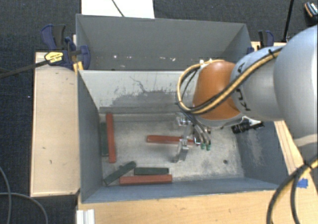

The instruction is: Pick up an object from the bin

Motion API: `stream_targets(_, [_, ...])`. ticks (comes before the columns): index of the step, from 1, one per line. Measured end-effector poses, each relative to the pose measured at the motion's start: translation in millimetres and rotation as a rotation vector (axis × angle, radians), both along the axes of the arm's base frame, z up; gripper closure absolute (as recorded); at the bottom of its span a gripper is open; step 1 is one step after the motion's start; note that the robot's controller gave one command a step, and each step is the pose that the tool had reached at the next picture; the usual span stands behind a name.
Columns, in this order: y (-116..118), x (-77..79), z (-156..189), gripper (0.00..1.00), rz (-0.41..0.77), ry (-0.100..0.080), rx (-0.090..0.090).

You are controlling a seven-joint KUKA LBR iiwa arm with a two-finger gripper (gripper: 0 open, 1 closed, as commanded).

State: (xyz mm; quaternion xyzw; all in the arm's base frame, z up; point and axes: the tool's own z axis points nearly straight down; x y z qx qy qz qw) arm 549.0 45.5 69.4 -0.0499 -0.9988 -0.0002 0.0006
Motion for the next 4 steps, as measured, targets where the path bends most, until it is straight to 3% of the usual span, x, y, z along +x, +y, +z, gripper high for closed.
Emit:
stream_targets(1, [0,0.1,0,1.00,0.001,0.000,0.000])
stream_targets(2, [0,1.5,38,1.00,0.004,-0.008,0.001])
stream_targets(3, [0,2.5,38,1.00,0.005,-0.007,0.000])
stream_targets(4, [0,5.1,132,1.00,0.010,-0.012,0.001])
